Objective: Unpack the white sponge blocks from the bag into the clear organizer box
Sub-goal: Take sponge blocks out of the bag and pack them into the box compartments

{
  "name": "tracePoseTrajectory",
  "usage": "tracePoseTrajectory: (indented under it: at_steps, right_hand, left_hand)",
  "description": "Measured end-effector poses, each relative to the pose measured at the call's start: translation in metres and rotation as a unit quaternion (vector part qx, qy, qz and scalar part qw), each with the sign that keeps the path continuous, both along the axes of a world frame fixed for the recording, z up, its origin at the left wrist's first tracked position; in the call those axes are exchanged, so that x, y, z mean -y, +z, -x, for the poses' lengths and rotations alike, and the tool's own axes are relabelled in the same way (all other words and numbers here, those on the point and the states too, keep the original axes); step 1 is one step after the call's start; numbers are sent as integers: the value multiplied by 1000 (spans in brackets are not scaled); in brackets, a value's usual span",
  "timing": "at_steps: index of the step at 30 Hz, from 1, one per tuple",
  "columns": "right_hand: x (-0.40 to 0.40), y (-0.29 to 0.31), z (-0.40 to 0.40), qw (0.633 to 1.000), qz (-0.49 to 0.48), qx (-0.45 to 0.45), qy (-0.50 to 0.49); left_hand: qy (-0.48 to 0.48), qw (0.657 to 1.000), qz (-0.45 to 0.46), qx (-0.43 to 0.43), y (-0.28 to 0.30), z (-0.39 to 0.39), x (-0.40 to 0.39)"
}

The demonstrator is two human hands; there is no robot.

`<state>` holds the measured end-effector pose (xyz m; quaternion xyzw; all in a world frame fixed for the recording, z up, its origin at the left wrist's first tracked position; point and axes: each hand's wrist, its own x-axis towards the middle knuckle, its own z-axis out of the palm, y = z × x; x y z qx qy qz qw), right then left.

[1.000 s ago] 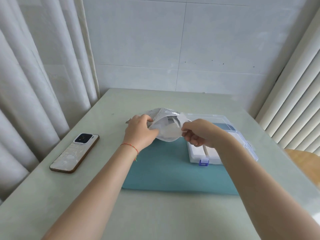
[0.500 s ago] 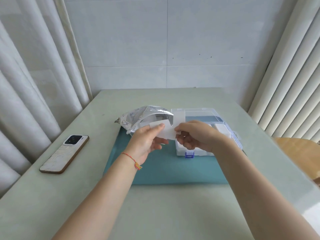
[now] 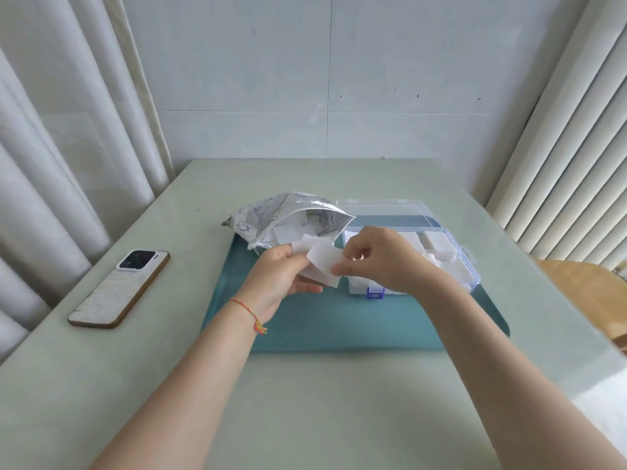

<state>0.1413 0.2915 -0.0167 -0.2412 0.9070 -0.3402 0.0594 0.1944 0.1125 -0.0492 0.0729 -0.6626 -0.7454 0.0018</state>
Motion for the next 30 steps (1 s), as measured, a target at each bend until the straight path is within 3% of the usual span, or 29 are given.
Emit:
tracePoseTrajectory:
  at_steps: [3, 8, 11, 17, 21, 24, 27, 30]
  right_hand:
    - [3, -3, -1, 999, -22, -37, 10]
    - [1, -5, -4, 999, -22, -22, 20]
    - [2, -6, -3, 1000, -2, -18, 17]
    - [-4, 2, -1, 997, 72, -15, 6]
    - [-7, 2, 5, 985, 136, -56, -87]
    - [-10, 10, 1, 970, 237, 22, -56]
    - [8, 7, -6, 983, 177, 48, -2]
    - [29, -5, 2, 995, 85, -45, -19]
  left_hand:
    - [-31, 1000, 4, -1, 0, -3, 1]
    - [-71, 997, -19, 0, 1, -2, 2]
    - [-70, 997, 27, -36, -4, -2, 1]
    - [-43, 998, 17, -36, -10, 2, 11]
    - [-13, 1000, 3, -11, -13, 4, 16]
    - [0, 998, -49, 26, -8, 5, 15]
    - [-40, 991, -120, 41, -1, 4, 14]
    - [-42, 998, -49, 6, -3, 1, 15]
